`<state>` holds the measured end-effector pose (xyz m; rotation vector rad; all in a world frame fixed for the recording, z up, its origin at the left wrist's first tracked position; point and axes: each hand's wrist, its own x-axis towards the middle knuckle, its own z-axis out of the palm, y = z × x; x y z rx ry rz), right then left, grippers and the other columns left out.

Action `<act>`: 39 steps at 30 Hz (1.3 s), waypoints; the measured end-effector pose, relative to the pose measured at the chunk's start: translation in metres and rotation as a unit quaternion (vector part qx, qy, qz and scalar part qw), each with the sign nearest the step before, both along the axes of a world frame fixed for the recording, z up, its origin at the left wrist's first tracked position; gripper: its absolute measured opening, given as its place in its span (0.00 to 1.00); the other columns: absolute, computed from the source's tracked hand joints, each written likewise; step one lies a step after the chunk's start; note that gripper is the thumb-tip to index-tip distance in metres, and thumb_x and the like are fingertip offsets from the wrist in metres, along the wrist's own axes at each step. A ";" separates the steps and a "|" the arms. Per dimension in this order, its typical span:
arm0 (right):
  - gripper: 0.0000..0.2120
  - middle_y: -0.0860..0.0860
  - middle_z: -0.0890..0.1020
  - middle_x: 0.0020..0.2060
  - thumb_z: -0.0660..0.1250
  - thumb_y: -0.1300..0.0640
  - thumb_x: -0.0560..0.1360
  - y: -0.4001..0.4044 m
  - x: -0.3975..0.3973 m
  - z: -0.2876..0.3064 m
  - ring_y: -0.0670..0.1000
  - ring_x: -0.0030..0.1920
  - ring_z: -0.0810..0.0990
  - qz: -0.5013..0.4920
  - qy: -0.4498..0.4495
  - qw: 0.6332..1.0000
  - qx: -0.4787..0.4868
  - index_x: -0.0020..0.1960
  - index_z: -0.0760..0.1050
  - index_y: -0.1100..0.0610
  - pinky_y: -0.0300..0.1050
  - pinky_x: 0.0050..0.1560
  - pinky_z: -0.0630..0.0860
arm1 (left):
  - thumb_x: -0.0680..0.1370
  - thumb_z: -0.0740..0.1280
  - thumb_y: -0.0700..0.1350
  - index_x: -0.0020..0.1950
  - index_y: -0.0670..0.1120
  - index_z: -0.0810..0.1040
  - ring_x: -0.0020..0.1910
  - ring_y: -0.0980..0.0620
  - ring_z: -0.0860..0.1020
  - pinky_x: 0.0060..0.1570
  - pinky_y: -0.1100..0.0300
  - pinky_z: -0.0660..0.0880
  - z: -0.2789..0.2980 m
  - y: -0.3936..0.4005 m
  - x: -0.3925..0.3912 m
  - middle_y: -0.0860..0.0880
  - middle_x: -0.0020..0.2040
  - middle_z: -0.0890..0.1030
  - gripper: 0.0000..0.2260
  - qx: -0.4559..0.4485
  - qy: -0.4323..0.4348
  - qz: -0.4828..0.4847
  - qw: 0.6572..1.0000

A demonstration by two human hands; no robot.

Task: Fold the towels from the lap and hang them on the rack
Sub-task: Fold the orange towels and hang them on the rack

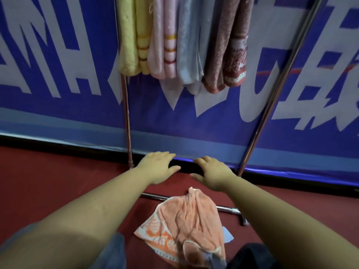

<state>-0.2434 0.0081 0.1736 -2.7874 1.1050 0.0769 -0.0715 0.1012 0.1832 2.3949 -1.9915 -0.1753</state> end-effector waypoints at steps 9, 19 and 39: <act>0.29 0.55 0.68 0.67 0.58 0.39 0.77 -0.038 0.015 -0.107 0.58 0.66 0.69 -0.027 0.051 0.994 0.091 0.72 0.62 0.54 0.51 0.63 0.70 | 0.78 0.54 0.60 0.73 0.49 0.61 0.72 0.47 0.64 0.71 0.53 0.60 -0.117 -0.042 0.021 0.48 0.74 0.65 0.27 0.101 0.080 0.038 0.991; 0.28 0.55 0.65 0.71 0.58 0.42 0.77 -0.081 0.049 -0.210 0.58 0.68 0.68 -0.027 0.096 0.982 0.163 0.72 0.61 0.54 0.51 0.64 0.70 | 0.78 0.58 0.57 0.69 0.46 0.68 0.68 0.46 0.69 0.66 0.54 0.66 -0.237 -0.079 0.052 0.45 0.68 0.71 0.24 0.184 0.190 0.126 0.956; 0.19 0.54 0.73 0.62 0.56 0.57 0.77 -0.108 0.124 -0.334 0.57 0.64 0.70 0.014 0.137 0.984 0.116 0.68 0.67 0.53 0.50 0.64 0.63 | 0.75 0.66 0.48 0.56 0.45 0.77 0.59 0.45 0.77 0.55 0.58 0.71 -0.374 -0.098 0.069 0.44 0.58 0.81 0.12 0.176 0.321 0.287 0.885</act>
